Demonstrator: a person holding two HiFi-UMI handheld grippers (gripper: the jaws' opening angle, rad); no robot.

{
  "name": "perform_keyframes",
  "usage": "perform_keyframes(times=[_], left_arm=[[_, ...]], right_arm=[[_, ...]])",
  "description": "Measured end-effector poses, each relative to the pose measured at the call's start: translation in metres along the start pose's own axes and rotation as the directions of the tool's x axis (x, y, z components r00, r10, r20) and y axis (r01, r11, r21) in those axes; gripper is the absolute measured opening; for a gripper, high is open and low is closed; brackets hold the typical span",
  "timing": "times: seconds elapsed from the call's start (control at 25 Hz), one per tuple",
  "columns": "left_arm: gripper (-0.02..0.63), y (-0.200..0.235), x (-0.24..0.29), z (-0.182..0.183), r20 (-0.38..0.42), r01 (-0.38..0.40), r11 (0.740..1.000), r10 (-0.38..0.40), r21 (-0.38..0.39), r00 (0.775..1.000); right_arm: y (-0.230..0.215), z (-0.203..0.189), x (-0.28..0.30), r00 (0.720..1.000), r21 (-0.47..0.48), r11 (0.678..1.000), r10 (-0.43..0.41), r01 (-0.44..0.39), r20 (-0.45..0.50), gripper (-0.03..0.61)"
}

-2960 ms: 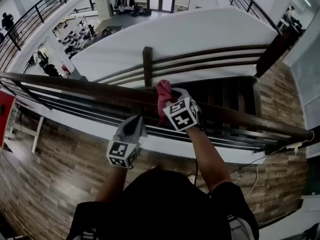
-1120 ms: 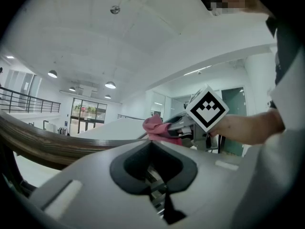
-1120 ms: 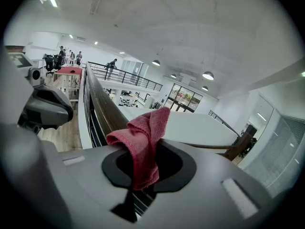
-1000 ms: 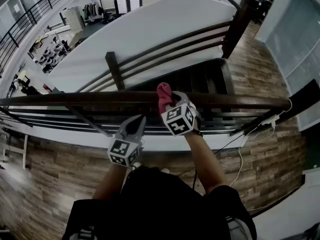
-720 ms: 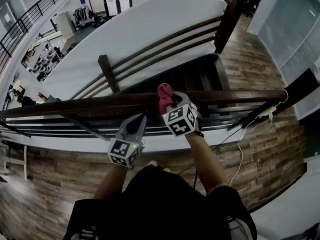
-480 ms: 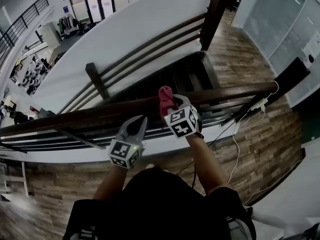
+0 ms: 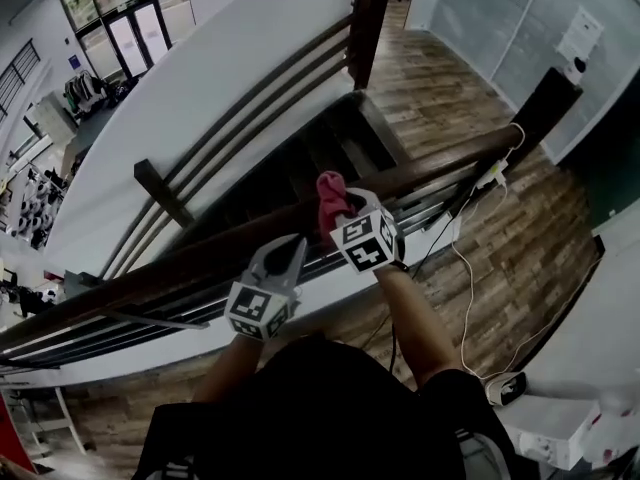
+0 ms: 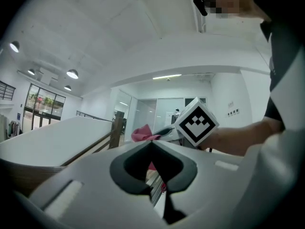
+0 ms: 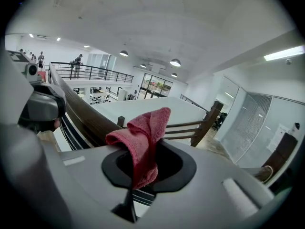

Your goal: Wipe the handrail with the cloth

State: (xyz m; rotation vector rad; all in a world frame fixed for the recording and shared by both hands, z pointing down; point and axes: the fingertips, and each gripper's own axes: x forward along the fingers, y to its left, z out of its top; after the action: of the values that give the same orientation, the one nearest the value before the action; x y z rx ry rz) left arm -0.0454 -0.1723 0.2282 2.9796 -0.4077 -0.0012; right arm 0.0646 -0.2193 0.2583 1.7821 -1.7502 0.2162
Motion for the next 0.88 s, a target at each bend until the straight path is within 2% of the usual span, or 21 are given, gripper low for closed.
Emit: perform_keyframes(times=[0.24,0.52,0.68,0.88], left_arm=[[0.0,0.0,0.015,-0.008,-0.012,0.05,0.999,-0.05,-0.01,0.999],[0.0,-0.009,0.038,-0.009,-0.046,0.063,0.998,-0.061,0.031,0.997],[0.0,-0.022,0.061,-0.003,-0.025,0.041,0.998,-0.04,0.048,0.999],[0.0,-0.032,0.095,-0.009,-0.002,-0.04,0.999,0.04,0.024,0.999]], right_arm=[[-0.018,-0.008,0.002,0.999,0.018,0.999,-0.045,0.046,-0.011,0.052],[-0.043,-0.017,0.005,0.999,0.032,0.999,-0.042,0.042,0.002,0.052],[-0.066,-0.027,0.006,1.0,0.017,1.0,-0.027,0.026,0.011,0.052],[-0.109,-0.045,0.005,1.0,-0.039,0.999,-0.018,0.018,0.004,0.052]])
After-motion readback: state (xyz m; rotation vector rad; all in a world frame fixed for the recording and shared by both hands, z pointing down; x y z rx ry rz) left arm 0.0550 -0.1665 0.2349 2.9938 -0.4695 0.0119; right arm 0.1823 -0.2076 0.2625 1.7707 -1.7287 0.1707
